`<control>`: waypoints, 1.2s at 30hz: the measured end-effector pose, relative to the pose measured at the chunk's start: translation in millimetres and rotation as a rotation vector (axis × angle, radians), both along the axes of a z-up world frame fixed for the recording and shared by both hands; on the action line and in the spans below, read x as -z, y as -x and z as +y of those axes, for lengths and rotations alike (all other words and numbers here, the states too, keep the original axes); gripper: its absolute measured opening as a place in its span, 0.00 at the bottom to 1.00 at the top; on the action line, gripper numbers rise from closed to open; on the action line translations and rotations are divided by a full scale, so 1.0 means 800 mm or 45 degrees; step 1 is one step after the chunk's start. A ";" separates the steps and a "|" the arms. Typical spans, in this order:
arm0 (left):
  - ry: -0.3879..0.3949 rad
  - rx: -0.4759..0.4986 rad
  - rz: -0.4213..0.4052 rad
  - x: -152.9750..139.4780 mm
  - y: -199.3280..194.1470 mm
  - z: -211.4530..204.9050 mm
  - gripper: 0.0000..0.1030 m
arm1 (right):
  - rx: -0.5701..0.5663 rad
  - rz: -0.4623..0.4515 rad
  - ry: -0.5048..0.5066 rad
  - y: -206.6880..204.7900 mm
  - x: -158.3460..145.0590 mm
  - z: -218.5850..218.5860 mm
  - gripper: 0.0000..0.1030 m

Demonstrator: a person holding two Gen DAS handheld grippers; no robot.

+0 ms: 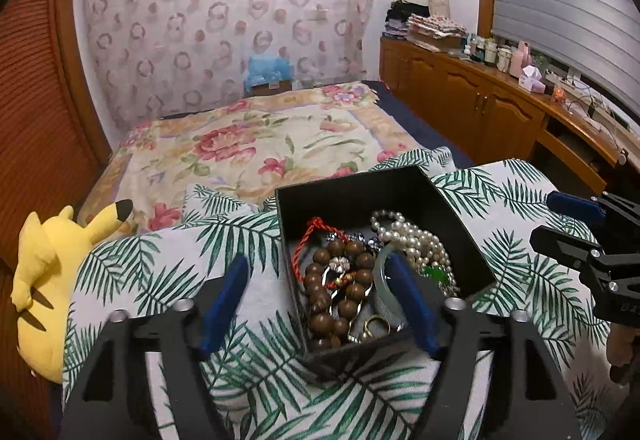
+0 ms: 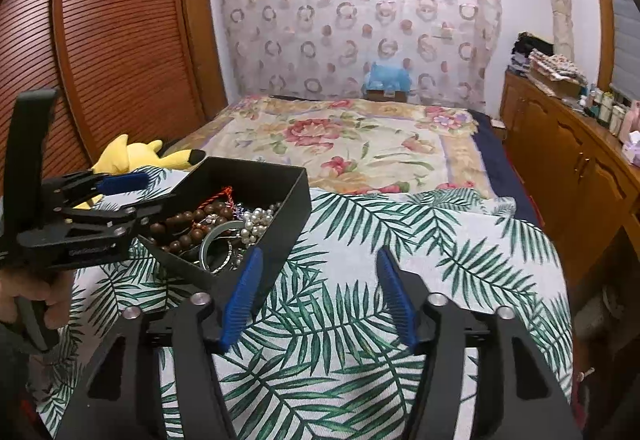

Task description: Organize jewelry

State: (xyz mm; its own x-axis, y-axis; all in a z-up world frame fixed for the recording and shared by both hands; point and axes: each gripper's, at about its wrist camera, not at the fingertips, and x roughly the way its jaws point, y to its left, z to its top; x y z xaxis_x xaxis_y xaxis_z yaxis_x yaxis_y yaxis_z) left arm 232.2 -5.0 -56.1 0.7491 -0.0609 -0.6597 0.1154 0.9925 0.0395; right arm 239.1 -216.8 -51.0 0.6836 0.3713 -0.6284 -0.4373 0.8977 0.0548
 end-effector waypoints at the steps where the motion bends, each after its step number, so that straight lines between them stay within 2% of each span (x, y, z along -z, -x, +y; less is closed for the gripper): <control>1: -0.003 -0.005 -0.008 -0.001 0.004 0.001 0.80 | 0.020 -0.011 0.003 0.004 -0.002 -0.001 0.71; 3: -0.002 -0.013 -0.026 -0.004 0.017 0.003 0.87 | 0.050 -0.025 -0.011 0.011 -0.005 -0.002 0.77; 6: 0.001 -0.026 -0.039 -0.009 0.036 0.003 0.91 | 0.083 -0.049 -0.039 0.022 -0.011 -0.008 0.88; 9: 0.007 -0.038 -0.062 -0.016 0.056 0.003 0.92 | 0.102 -0.080 -0.066 0.035 -0.018 -0.011 0.97; 14: 0.049 -0.028 -0.107 -0.029 0.087 0.003 0.92 | 0.129 -0.106 -0.098 0.053 -0.028 -0.013 0.97; 26: 0.042 -0.101 -0.168 -0.049 0.141 0.004 0.92 | 0.132 -0.230 -0.102 0.110 -0.058 -0.010 0.97; 36: 0.070 -0.137 -0.195 -0.053 0.171 0.012 0.92 | 0.126 -0.240 -0.118 0.139 -0.056 -0.011 0.97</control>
State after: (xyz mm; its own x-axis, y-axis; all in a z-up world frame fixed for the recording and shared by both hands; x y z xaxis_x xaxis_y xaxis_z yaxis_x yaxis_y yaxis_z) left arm 95.0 4.5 -14.0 0.8447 -0.0079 -0.5352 0.0055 1.0000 -0.0061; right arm 128.3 -225.5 -6.1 0.8216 0.3464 -0.4528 -0.3573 0.9318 0.0645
